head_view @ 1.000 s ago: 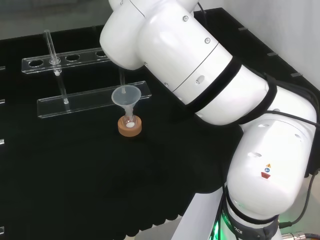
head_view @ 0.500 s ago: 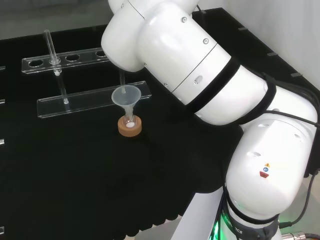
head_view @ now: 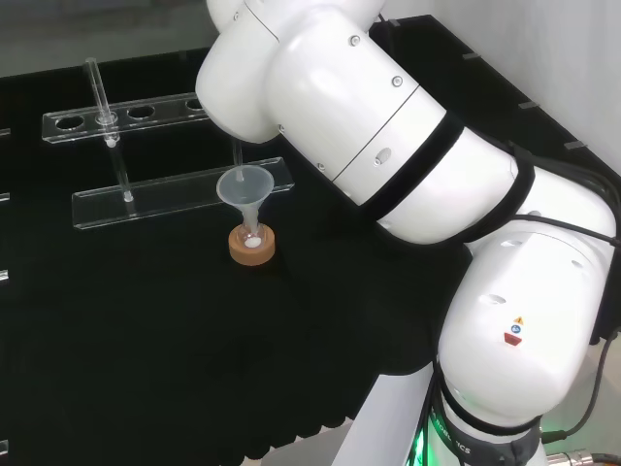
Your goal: Put the weighing funnel back on the table.
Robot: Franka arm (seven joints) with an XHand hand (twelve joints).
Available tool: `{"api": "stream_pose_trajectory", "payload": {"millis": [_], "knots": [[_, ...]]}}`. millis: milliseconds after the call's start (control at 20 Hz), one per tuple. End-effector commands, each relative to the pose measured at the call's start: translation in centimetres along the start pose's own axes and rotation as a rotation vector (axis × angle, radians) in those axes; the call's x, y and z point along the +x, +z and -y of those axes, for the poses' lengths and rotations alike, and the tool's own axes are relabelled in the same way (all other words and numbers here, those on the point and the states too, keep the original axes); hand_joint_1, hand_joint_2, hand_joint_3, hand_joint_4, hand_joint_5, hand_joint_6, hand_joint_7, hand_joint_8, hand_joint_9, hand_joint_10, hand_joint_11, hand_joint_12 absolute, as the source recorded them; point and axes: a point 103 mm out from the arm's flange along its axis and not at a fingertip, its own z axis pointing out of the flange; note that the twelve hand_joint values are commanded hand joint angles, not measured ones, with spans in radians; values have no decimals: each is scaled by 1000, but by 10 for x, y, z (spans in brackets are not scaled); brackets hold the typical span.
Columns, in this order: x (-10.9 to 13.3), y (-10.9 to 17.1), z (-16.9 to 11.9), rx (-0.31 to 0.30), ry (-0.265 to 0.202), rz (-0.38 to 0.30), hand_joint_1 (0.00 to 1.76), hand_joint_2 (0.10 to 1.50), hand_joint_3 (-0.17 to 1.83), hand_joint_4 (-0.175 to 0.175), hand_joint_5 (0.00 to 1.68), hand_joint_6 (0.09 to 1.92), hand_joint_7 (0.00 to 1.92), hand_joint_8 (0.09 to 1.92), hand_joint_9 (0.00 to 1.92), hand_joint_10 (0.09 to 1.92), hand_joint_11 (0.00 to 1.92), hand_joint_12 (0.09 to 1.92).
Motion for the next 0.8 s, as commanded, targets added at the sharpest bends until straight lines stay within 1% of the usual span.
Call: {"api": "stream_pose_trajectory", "payload": {"millis": [50, 150, 200, 300, 350, 450, 550, 650, 800], "knots": [[5, 1, -1, 2, -2, -1, 1109, 1068, -175, 175, 1275, 529, 389, 709, 834, 380, 799, 1026], [7, 2, -2, 13, -4, -4, 1102, 1074, -170, 175, 1245, 579, 375, 719, 824, 389, 796, 1031], [8, 3, -2, 18, -5, -6, 1092, 1076, -145, 175, 1208, 638, 362, 726, 814, 397, 788, 1037], [8, 4, -1, 32, -12, -29, 1059, 1037, -162, 85, 1020, 671, 320, 728, 777, 416, 750, 1058], [9, 5, -1, 37, -17, -28, 1046, 1023, -169, 54, 934, 685, 297, 728, 754, 430, 721, 1076], [10, 5, 1, 45, -21, -20, 1027, 1003, -174, 17, 787, 711, 255, 725, 700, 465, 663, 1115], [9, 4, 1, 57, -17, -20, 1011, 987, -175, 0, 667, 711, 218, 719, 651, 495, 610, 1146], [8, 2, 1, 85, -7, -33, 998, 976, -175, -9, 557, 680, 176, 708, 600, 522, 558, 1180], [6, 1, 3, 85, 1, -45, 982, 965, -175, -21, 412, 571, 118, 695, 522, 573, 483, 1226]]}}
